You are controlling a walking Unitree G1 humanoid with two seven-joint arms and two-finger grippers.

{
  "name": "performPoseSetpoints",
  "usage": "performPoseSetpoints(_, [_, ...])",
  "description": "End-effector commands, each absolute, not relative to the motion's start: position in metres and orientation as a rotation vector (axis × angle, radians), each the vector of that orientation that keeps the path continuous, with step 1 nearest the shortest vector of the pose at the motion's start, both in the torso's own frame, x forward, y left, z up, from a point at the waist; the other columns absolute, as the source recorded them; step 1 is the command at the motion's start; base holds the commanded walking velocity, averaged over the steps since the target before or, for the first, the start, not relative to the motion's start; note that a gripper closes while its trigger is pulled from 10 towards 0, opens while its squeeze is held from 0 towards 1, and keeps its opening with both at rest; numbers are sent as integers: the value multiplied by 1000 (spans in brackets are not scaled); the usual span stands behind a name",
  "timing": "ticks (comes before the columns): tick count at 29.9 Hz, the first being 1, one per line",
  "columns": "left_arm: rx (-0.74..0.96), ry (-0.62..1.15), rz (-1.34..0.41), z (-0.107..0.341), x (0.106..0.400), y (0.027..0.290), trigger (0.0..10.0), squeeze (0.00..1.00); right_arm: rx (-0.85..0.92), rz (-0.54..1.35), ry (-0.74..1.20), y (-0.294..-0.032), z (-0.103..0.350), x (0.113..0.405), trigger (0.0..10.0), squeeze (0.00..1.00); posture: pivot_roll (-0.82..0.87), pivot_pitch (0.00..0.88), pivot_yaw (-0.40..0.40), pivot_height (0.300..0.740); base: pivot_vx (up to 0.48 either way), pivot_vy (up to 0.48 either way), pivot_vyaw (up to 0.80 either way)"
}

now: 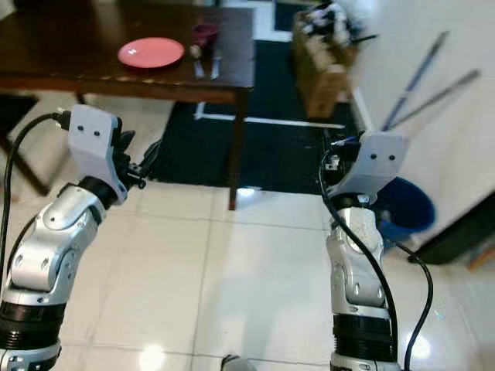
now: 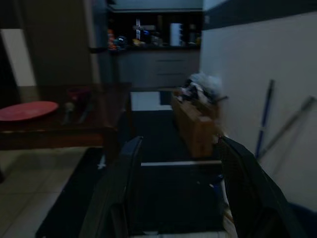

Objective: Setting the table

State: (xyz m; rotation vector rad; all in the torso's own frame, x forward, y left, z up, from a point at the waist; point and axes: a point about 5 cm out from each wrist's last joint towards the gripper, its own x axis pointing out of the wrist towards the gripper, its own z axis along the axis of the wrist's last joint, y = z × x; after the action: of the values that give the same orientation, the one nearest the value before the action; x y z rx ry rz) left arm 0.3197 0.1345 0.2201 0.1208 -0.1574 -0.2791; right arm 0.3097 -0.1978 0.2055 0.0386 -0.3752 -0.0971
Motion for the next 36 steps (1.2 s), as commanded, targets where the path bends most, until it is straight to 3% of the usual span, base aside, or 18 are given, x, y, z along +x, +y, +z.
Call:
performPoseSetpoints(1, [134,-154,-267,217,320,136,10000,0,52,-84,-362,-196,203,309,10000,0,-90,32,62,740,0,0,0])
performPoseSetpoints(17, [174,-189,-248,219,324,134,10000,0,81,-74,-368,-195,203,308,10000,0,-94,33,65,740,427,0,0])
performPoseSetpoints(27, [176,-191,-251,218,325,133,10000,0,84,-78,-363,-197,203,308,10000,0,-96,35,65,740,480,0,-800])
performPoseSetpoints(36, [180,-191,-250,217,326,133,10000,0,84,-41,-346,-193,201,308,10000,0,-98,37,68,740,480,0,0])
